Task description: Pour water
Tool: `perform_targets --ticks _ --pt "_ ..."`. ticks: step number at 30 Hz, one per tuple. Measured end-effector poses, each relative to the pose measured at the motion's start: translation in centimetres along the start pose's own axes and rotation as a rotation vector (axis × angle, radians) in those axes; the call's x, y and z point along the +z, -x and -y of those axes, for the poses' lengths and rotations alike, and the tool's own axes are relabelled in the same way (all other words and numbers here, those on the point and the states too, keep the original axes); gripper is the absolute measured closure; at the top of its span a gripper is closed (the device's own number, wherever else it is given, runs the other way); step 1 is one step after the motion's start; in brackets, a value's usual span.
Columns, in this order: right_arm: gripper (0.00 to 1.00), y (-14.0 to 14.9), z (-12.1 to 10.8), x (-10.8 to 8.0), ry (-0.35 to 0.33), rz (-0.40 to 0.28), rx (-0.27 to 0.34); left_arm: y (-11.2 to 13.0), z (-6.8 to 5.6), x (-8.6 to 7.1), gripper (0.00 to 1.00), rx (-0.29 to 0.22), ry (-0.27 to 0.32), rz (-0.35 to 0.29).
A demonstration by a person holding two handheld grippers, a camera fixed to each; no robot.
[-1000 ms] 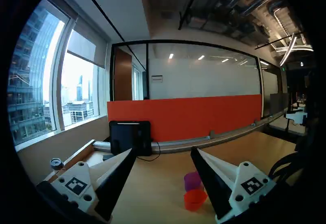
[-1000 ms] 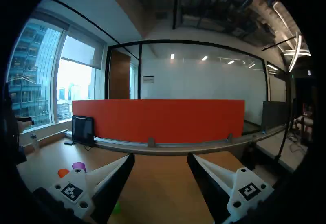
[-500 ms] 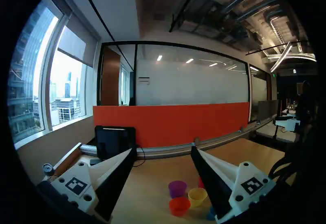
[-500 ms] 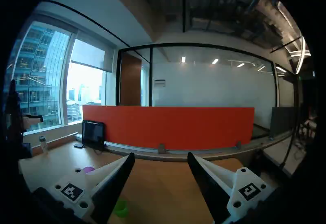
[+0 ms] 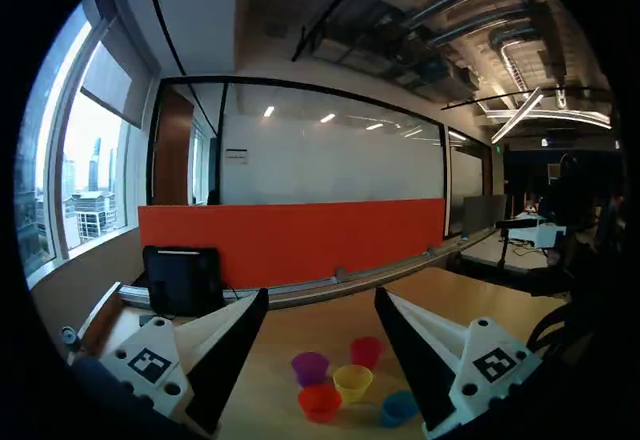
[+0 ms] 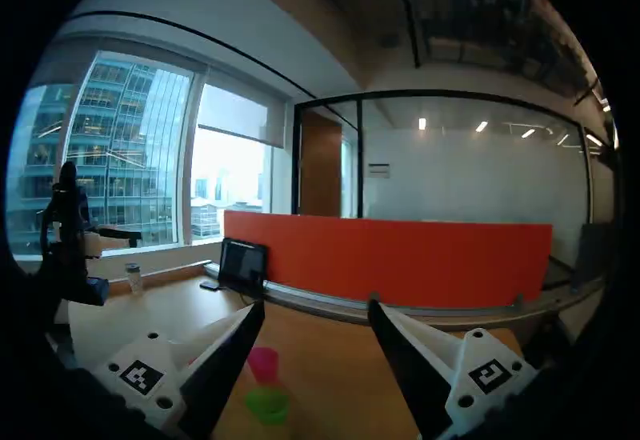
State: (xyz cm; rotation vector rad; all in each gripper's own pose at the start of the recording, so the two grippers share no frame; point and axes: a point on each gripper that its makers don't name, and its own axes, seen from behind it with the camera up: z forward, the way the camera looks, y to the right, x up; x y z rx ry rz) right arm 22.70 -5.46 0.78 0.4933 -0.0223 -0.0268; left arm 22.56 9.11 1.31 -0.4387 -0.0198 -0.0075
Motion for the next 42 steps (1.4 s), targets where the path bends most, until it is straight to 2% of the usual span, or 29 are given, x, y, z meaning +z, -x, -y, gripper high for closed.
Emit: perform_targets --ticks 8,17,24,32,42 --pt "0.00 1.1 0.9 0.8 -0.055 0.043 0.009 2.0 -2.3 -0.3 0.01 0.060 0.082 0.033" --pt "0.00 3.2 2.6 1.3 -0.144 0.113 -0.028 5.2 -4.4 -0.5 0.01 0.042 0.182 0.102" --pt "0.00 4.5 3.4 1.3 -0.197 0.134 -0.072 7.3 -5.4 -0.4 0.02 0.043 0.232 0.141" --pt "0.00 7.3 3.7 1.5 -0.229 0.183 -0.080 10.6 -6.6 -0.1 0.02 0.072 0.275 0.189" --pt "0.00 11.2 3.6 2.5 -0.247 0.249 -0.082 15.4 -8.8 -0.2 0.01 0.096 0.350 0.273"
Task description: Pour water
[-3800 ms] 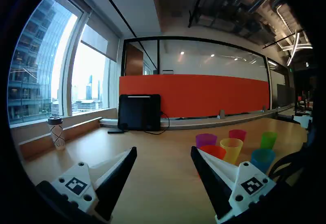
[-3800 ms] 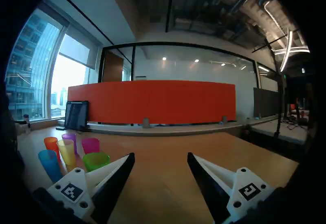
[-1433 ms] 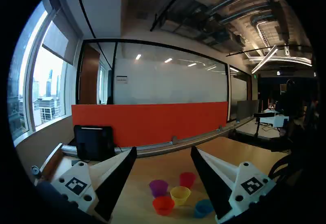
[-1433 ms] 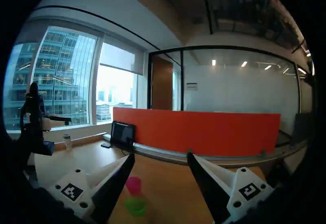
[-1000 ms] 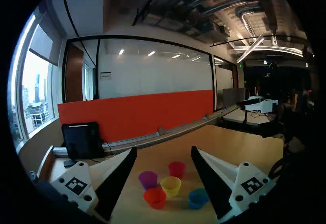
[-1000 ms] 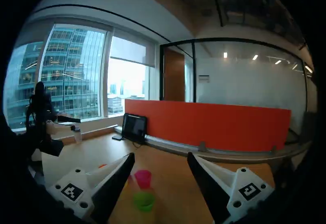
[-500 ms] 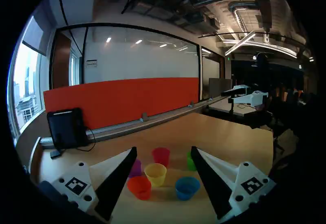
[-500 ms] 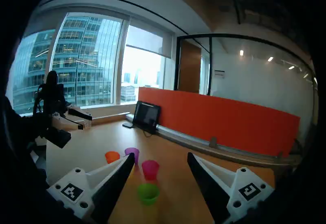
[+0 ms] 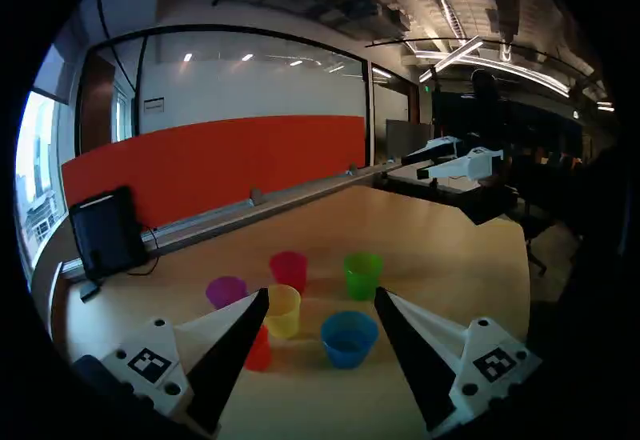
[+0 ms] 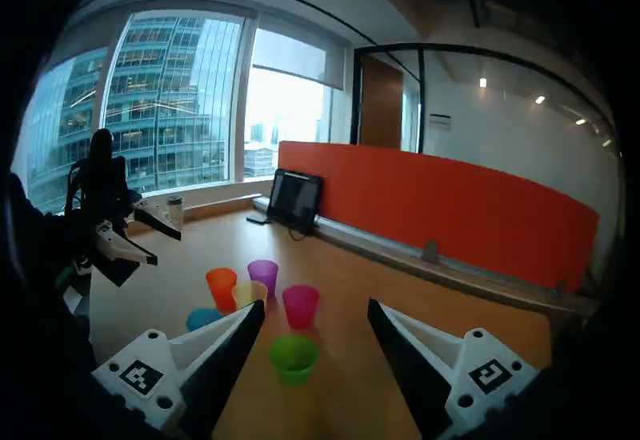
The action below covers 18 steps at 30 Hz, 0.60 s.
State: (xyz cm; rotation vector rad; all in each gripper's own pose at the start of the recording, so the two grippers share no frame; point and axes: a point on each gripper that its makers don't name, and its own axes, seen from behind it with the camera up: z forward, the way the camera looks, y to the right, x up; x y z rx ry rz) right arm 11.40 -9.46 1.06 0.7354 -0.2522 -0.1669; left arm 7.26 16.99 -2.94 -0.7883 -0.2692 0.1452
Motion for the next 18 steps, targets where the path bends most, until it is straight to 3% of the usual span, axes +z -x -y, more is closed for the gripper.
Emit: perform_targets --ticks 18 --pt "0.00 6.5 0.6 2.7 -0.044 0.120 -0.017 7.2 -2.1 2.5 0.02 0.005 0.072 0.150"
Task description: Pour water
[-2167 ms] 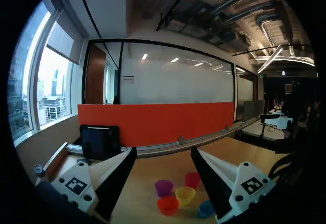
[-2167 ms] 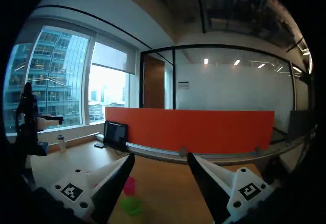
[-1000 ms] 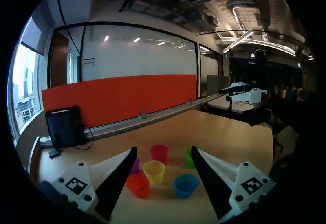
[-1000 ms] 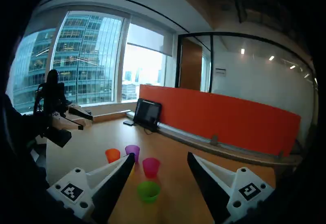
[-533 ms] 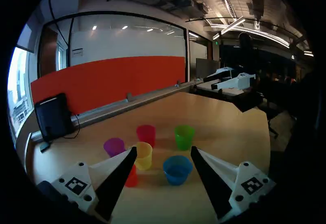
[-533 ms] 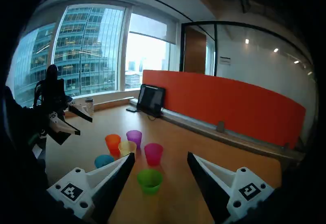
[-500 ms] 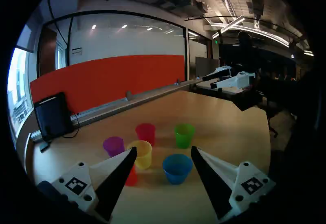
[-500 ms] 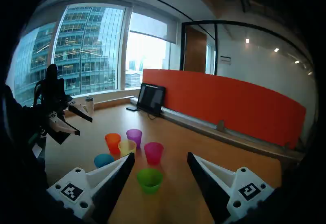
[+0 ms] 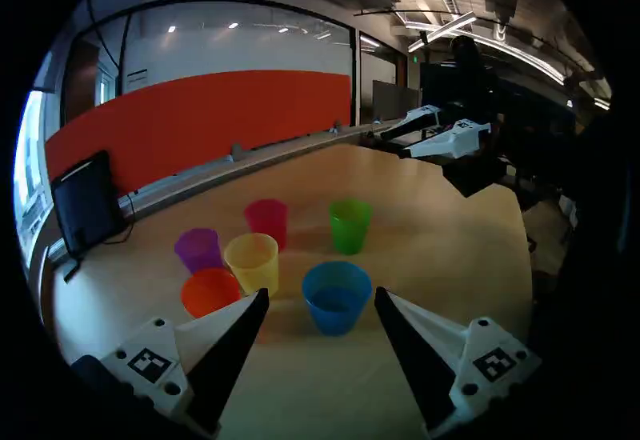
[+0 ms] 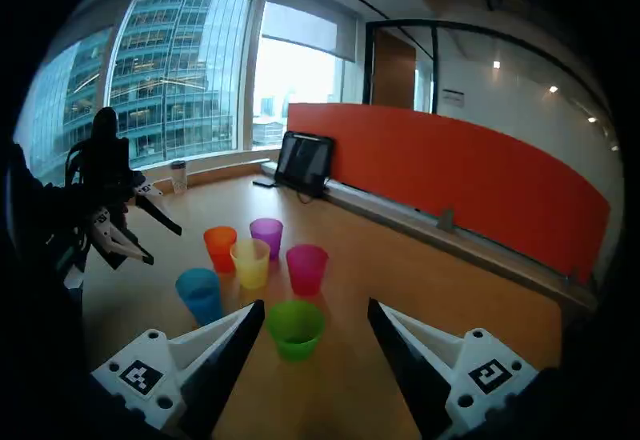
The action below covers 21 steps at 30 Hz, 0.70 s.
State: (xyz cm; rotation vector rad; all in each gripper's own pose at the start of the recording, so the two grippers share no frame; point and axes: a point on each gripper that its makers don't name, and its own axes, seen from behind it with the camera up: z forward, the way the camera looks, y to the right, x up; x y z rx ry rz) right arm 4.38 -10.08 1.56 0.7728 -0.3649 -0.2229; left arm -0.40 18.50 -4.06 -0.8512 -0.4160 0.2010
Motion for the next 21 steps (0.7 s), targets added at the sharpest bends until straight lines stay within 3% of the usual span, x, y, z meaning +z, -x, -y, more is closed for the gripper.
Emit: perform_targets --ticks 14,21 --pt "0.00 3.6 0.2 1.7 -0.035 0.070 0.014 4.6 -0.7 3.3 0.02 0.011 0.046 0.148" --pt "0.00 4.7 0.4 2.6 -0.049 0.094 0.010 5.3 -0.9 5.0 0.02 0.025 0.071 0.192"
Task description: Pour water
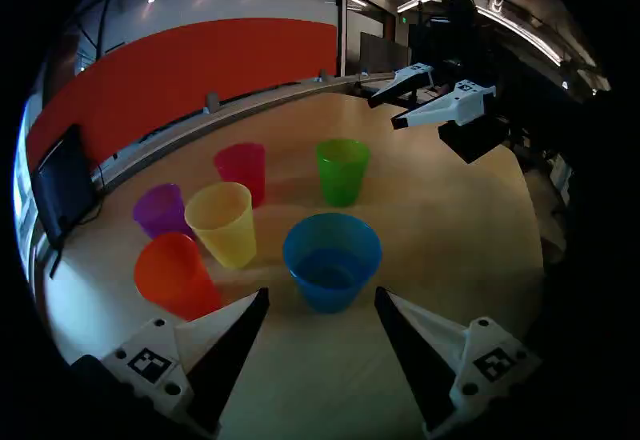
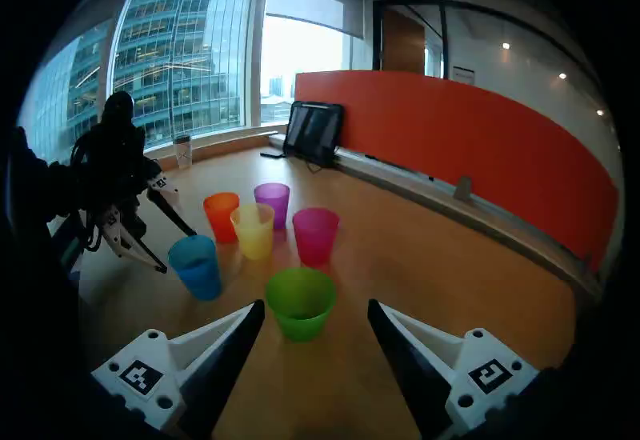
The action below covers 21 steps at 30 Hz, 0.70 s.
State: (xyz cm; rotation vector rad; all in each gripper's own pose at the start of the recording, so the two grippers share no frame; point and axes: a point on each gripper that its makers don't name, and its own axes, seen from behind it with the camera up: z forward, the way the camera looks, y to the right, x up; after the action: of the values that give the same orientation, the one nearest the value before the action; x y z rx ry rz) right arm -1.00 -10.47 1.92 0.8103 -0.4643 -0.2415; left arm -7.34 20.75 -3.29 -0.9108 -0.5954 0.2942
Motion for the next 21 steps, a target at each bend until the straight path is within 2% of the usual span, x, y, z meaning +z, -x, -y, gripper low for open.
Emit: perform_targets --ticks 12,21 --pt "0.00 1.3 -0.1 1.5 -0.025 0.034 0.010 -1.4 -0.6 2.4 0.02 0.008 0.049 0.016" --pt "0.00 1.5 0.0 2.2 -0.036 0.046 0.008 -1.8 -0.8 3.5 0.02 0.013 0.067 0.022"
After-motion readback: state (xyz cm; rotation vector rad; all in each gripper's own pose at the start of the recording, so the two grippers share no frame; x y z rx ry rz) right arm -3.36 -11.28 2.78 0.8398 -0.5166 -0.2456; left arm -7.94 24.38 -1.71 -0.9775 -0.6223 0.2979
